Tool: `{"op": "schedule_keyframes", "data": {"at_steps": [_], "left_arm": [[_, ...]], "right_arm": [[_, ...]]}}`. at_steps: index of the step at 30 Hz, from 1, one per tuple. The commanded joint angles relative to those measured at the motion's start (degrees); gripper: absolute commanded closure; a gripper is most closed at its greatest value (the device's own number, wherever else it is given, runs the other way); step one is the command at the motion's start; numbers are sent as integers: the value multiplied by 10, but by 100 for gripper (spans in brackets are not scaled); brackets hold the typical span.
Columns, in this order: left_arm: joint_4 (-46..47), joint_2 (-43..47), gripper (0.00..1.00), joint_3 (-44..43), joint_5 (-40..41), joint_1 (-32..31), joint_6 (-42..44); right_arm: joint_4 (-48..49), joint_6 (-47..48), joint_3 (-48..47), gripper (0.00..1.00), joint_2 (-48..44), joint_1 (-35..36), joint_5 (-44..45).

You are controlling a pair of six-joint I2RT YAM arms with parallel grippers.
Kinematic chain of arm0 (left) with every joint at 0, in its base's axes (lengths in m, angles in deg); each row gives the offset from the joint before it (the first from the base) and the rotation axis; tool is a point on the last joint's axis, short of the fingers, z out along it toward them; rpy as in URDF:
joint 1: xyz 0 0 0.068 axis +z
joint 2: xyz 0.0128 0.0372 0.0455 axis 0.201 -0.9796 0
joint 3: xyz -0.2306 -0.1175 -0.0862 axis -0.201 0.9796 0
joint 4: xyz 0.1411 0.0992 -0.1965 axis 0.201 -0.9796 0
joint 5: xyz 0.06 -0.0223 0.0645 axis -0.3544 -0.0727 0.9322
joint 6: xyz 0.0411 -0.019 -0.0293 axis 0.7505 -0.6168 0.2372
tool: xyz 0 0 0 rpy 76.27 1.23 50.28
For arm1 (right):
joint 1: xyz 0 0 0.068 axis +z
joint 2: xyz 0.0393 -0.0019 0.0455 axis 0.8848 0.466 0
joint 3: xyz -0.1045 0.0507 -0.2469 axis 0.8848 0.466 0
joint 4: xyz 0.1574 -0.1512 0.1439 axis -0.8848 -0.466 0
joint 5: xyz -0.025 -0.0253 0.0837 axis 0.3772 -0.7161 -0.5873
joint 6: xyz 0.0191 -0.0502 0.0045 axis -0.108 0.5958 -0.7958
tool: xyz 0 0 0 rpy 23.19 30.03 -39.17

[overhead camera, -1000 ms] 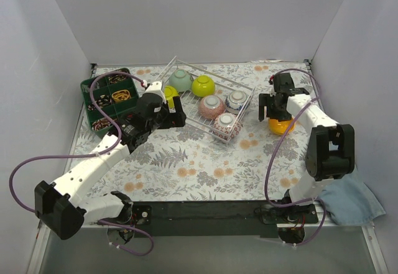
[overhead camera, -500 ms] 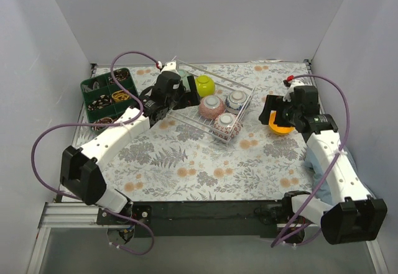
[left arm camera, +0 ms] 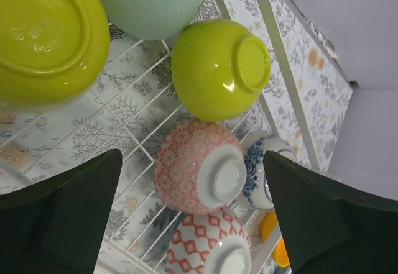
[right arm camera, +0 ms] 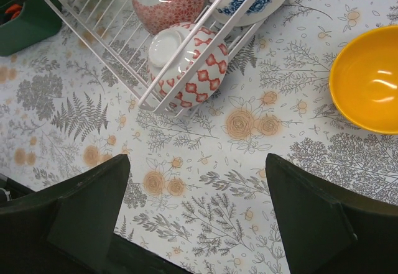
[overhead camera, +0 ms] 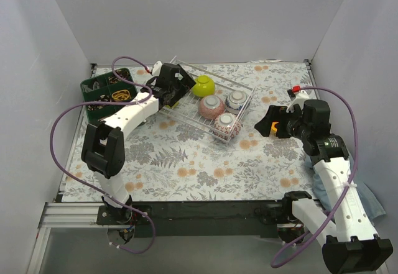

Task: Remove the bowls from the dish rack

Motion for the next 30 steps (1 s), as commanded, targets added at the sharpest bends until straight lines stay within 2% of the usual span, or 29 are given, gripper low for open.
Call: {"op": "schedule_keyframes", "data": {"at_steps": [1, 13, 25, 30], "left_arm": [[44, -19, 2, -30, 39, 4, -106], [85, -133, 2, -76, 16, 7, -148], [189, -169, 2, -45, -13, 8, -199], [204, -178, 2, -38, -7, 7, -213]], "right_arm": [[-7, 5, 7, 1, -25, 4, -24], [-12, 30, 1, 1, -40, 35, -19], [-12, 66, -7, 1, -32, 50, -14], [-12, 79, -7, 1, -24, 54, -12]]}}
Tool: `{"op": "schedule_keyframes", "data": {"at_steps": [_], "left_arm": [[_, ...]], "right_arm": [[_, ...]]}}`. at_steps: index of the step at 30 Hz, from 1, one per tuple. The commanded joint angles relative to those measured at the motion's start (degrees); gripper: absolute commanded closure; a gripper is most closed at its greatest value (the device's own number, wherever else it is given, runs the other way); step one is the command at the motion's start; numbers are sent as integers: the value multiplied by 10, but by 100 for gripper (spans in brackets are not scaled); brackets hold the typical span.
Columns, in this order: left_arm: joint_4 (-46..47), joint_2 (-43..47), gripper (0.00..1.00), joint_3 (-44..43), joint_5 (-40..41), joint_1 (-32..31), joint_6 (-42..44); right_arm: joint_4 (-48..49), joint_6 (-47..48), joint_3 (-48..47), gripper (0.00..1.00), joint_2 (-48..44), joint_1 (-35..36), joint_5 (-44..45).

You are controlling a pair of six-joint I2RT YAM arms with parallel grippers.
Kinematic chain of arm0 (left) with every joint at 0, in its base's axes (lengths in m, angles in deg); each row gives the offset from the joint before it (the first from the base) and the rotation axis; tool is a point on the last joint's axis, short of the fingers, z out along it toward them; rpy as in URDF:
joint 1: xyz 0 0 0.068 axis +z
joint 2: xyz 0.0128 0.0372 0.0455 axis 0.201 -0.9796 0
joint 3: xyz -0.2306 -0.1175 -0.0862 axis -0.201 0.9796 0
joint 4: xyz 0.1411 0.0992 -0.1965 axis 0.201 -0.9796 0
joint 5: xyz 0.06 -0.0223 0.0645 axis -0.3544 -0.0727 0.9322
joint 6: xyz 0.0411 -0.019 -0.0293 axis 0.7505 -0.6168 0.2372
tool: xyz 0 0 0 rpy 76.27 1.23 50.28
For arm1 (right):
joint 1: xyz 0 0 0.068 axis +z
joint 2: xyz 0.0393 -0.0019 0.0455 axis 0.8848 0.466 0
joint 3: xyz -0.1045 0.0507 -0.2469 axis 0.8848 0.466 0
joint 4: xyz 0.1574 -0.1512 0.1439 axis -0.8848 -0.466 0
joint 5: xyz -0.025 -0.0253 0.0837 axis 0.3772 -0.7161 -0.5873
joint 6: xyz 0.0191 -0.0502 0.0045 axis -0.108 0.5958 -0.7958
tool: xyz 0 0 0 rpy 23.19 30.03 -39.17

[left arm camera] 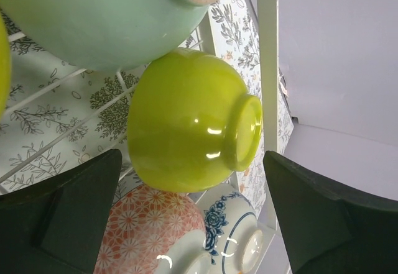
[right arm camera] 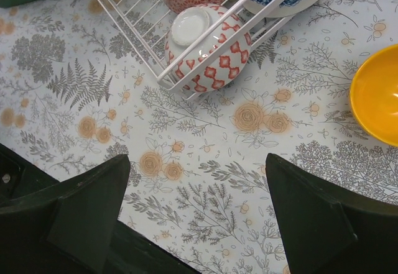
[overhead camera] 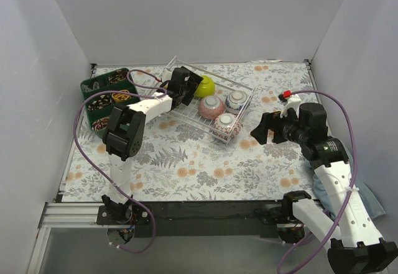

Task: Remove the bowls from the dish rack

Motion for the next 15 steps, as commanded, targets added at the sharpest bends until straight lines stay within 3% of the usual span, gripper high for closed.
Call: {"op": "schedule_keyframes", "data": {"at_steps": [1, 15], "left_arm": [[25, -4, 2, 2, 0, 4, -30], [10, -34, 5, -4, -8, 4, -53]], "right_arm": [[8, 23, -13, 1, 6, 6, 0], [8, 35, -18, 2, 20, 18, -5]]}}
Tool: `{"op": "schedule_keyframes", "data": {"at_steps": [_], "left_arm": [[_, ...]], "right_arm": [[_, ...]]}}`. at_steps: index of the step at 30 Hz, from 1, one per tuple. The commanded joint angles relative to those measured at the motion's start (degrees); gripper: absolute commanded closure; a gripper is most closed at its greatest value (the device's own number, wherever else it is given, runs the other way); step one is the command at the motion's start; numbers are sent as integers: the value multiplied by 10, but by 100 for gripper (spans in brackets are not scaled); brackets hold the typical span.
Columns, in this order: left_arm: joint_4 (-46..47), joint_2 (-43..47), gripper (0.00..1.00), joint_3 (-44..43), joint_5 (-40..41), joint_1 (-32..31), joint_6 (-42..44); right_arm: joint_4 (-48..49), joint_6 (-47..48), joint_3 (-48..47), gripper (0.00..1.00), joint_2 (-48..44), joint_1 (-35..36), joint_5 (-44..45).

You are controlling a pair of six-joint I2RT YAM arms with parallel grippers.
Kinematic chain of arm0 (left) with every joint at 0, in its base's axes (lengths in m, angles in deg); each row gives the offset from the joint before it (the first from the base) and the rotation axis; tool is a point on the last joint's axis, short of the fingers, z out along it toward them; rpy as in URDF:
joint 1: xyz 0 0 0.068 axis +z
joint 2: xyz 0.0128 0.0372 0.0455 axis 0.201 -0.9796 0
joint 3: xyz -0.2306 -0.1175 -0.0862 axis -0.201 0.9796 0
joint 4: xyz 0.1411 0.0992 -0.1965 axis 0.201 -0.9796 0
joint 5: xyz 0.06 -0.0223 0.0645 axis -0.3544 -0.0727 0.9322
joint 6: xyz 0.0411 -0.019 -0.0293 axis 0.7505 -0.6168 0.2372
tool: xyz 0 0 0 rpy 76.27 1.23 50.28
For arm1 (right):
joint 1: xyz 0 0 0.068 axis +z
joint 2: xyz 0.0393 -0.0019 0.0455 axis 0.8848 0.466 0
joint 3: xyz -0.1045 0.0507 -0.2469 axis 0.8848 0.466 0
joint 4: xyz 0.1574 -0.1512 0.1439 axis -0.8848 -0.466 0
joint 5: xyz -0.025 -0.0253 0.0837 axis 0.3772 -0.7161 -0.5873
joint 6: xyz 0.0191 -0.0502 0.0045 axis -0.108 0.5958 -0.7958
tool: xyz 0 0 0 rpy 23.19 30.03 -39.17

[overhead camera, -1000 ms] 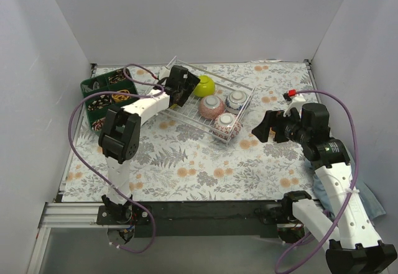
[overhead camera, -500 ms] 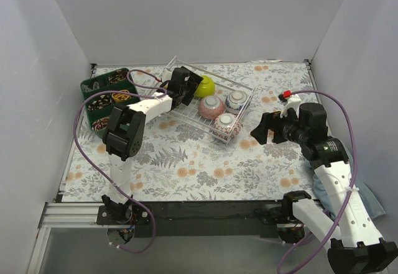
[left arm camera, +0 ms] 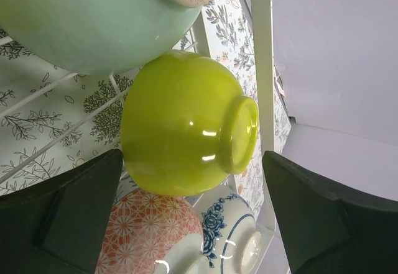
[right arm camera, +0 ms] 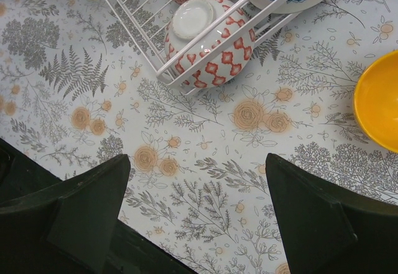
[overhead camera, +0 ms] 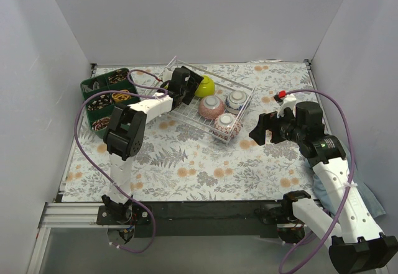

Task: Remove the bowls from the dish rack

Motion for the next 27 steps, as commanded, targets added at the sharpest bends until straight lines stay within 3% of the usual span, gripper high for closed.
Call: {"op": "schedule_keyframes", "data": {"at_steps": [1, 27], "left_arm": [[-21, -26, 5, -4, -7, 5, -53], [-60, -52, 2, -10, 10, 5, -46]], "right_arm": [[7, 9, -20, 2, 0, 6, -7], [8, 3, -2, 3, -16, 7, -19]]}}
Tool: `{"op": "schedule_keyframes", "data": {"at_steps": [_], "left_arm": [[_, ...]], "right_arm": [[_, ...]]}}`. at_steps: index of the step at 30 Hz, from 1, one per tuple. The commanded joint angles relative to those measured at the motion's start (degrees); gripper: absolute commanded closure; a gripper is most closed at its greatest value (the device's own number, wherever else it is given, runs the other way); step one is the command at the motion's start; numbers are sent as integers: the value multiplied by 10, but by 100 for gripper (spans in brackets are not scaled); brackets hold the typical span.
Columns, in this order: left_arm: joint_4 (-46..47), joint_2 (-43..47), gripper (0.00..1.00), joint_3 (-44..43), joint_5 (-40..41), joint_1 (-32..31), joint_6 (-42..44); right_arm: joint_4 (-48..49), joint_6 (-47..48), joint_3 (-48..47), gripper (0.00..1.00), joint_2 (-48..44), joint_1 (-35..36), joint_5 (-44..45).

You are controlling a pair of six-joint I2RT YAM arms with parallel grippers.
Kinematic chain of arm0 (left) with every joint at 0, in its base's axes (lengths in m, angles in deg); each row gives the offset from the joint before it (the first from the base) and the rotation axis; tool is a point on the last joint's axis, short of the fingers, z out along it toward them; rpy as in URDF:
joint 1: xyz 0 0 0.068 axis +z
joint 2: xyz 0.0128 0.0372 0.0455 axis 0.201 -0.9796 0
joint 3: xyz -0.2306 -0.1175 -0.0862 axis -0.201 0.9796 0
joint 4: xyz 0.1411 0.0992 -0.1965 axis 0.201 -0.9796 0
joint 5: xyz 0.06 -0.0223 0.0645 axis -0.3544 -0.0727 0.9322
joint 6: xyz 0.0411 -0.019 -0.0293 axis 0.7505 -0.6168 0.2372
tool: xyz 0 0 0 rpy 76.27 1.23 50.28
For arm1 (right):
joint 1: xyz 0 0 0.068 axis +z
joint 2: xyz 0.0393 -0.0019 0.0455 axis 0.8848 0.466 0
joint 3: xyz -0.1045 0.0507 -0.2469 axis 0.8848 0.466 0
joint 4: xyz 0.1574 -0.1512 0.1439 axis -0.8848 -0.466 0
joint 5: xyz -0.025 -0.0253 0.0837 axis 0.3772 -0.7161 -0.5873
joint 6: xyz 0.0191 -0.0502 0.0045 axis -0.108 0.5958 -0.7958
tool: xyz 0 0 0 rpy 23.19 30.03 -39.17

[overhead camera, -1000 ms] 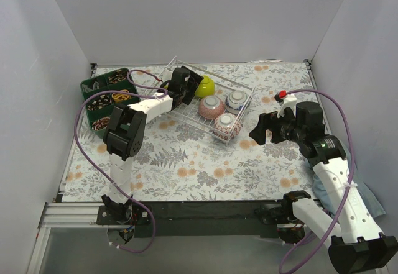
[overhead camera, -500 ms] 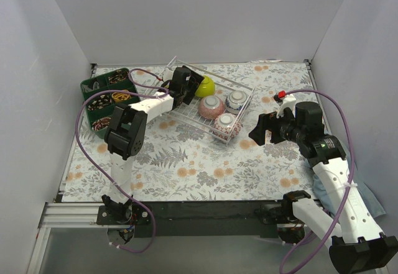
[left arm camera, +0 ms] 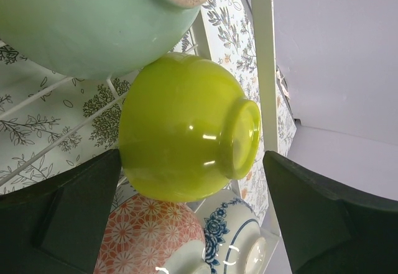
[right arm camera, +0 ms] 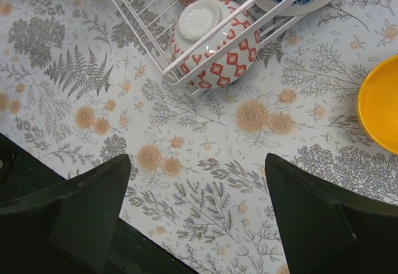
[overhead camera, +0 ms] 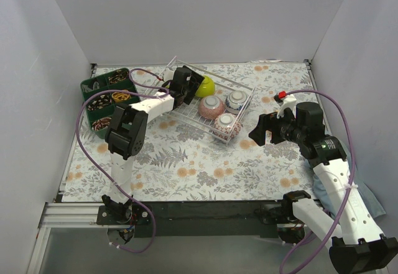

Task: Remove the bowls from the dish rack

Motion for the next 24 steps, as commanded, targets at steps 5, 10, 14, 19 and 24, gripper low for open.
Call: {"op": "schedule_keyframes", "data": {"at_steps": [5, 10, 14, 19, 24], "left_arm": [[-49, -42, 4, 4, 7, 8, -51], [-45, -39, 15, 4, 9, 8, -50], [-44, -27, 25, 5, 7, 8, -51], [-43, -3, 39, 12, 15, 8, -42], [-44, 28, 50, 30, 32, 8, -33]], "right_arm": [[9, 1, 1, 3, -10, 3, -17], [9, 2, 1, 3, -10, 3, -18], [9, -1, 1, 4, -12, 3, -19], [8, -1, -1, 4, -12, 4, -18], [9, -2, -2, 4, -11, 3, -22]]}}
